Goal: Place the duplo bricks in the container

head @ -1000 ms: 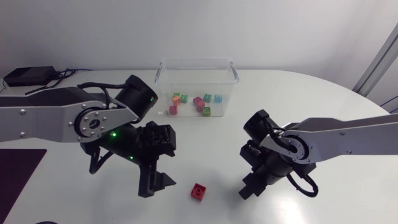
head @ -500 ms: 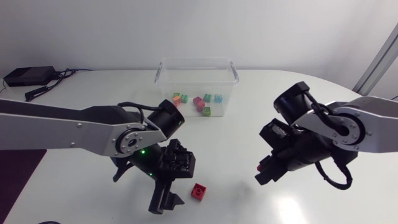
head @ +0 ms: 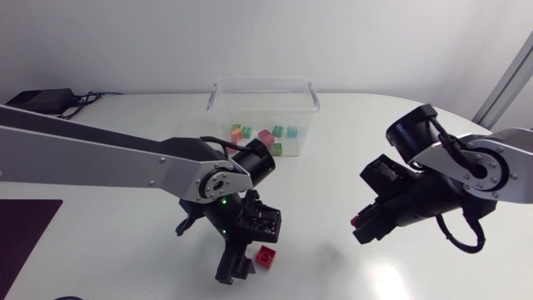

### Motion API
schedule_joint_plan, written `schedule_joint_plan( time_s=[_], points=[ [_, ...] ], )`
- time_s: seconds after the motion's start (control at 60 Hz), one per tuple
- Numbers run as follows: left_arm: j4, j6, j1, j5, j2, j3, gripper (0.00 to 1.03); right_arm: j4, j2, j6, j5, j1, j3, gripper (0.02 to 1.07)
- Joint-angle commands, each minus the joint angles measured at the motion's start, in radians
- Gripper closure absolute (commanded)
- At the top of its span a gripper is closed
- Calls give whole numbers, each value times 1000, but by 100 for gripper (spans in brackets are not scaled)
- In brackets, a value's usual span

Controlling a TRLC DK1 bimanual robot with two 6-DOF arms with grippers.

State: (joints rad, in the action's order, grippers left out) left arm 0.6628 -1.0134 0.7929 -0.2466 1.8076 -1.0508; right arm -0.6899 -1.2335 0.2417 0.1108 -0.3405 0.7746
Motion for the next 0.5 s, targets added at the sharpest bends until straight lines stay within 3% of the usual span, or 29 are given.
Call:
schedule_joint_plan(
  time_s=[0.0, 0.333, 0.483],
  points=[
    [15, -27, 17, 15, 41, -52, 19, -16, 25, 31, 18, 20, -32, 79],
    [57, -24, 51, 41, 107, -120, 21, -42, 72, 44, 67, 61, 6, 79],
    [121, -21, 55, 49, 151, -173, 39, -59, 77, 44, 72, 61, 35, 79]
  ],
)
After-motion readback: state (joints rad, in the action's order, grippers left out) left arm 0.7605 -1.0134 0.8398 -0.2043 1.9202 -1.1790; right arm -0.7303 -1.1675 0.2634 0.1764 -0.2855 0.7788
